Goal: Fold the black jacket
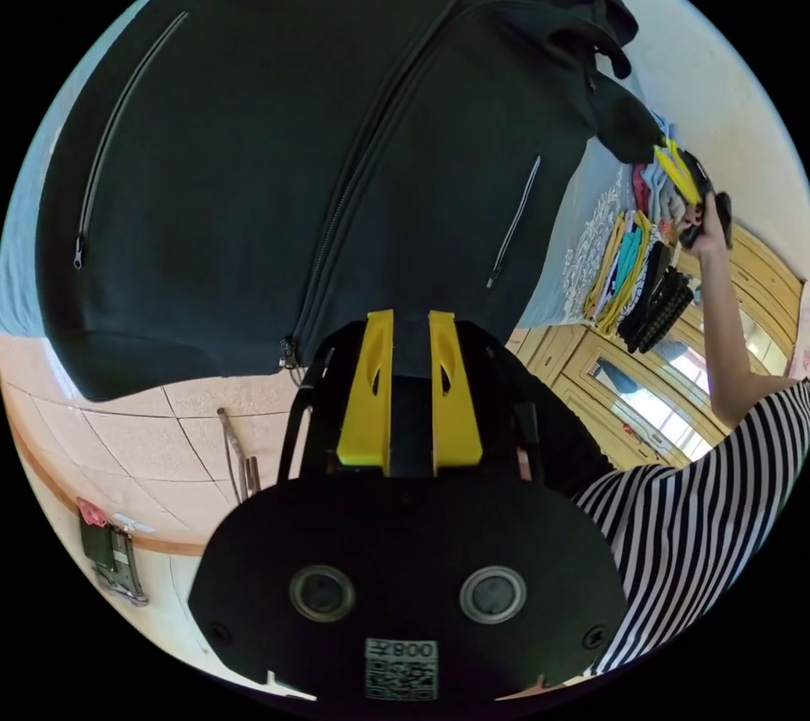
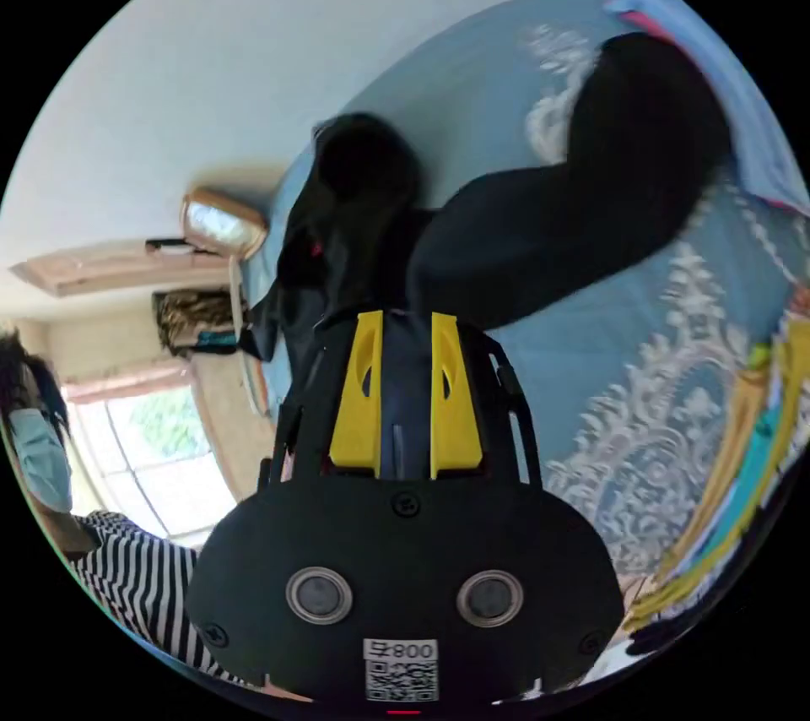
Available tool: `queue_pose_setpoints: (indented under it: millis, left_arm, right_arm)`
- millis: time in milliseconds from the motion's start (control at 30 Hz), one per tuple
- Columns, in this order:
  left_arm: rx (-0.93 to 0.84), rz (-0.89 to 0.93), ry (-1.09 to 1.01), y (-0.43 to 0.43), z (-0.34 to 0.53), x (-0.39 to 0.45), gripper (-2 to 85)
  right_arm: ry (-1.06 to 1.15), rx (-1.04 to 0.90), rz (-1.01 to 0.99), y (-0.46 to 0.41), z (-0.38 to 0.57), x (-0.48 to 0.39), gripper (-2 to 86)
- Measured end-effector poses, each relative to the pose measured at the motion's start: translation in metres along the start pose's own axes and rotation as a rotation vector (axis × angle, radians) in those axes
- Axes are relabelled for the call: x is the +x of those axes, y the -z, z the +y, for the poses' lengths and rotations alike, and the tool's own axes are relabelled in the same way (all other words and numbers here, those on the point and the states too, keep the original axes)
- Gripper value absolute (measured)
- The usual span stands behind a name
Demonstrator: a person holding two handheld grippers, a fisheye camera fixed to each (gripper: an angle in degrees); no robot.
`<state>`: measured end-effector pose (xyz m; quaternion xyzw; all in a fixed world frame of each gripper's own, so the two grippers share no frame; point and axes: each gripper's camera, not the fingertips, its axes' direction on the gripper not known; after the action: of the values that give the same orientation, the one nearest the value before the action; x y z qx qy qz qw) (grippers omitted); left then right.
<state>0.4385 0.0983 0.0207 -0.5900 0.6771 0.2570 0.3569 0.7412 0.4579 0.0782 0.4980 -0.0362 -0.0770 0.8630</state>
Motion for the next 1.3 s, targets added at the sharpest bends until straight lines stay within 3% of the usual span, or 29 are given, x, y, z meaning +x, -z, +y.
queue_pose_setpoints:
  millis: [133,333,500,633,733,900,1000,1200,1300]
  left_arm:
    - [-0.024,-0.026,-0.017,-0.010,-0.006,-0.002,6.1]
    - [0.039,0.044,0.074,-0.024,-0.005,-0.027,2.6]
    - [-0.001,0.219,0.038,-0.041,0.012,-0.023,1.5]
    - [-0.061,0.223,0.019,-0.065,0.028,-0.010,1.9]
    - [0.014,0.215,0.082,-0.059,0.053,-0.018,3.0]
    - [0.243,0.018,0.210,-0.013,0.098,-0.038,5.5]
    - [0.305,-0.120,0.196,-0.001,0.087,-0.041,7.3]
    - [0.222,-0.400,0.021,-0.031,0.048,-0.020,7.2]
    - [0.223,-0.436,0.005,-0.036,0.053,-0.014,6.8]
  right_arm:
    - [0.027,-0.141,-0.197,-0.078,-0.039,-0.032,10.9]
    - [-0.008,-0.150,-0.267,-0.125,-0.098,-0.058,5.1]
    - [0.072,-0.117,-0.101,-0.110,-0.129,-0.086,3.2]
    - [0.105,-0.132,-0.012,-0.123,-0.126,-0.108,5.8]
    - [0.085,-0.146,0.017,-0.137,-0.114,-0.118,8.8]
    - [0.027,-0.225,-0.020,-0.165,-0.067,-0.118,8.5]
    - [0.138,-0.323,-0.023,-0.196,-0.045,-0.155,9.0]
    - [0.512,-0.284,0.132,-0.262,-0.085,-0.267,9.4]
    - [0.602,-0.230,0.217,-0.291,-0.112,-0.302,10.3]
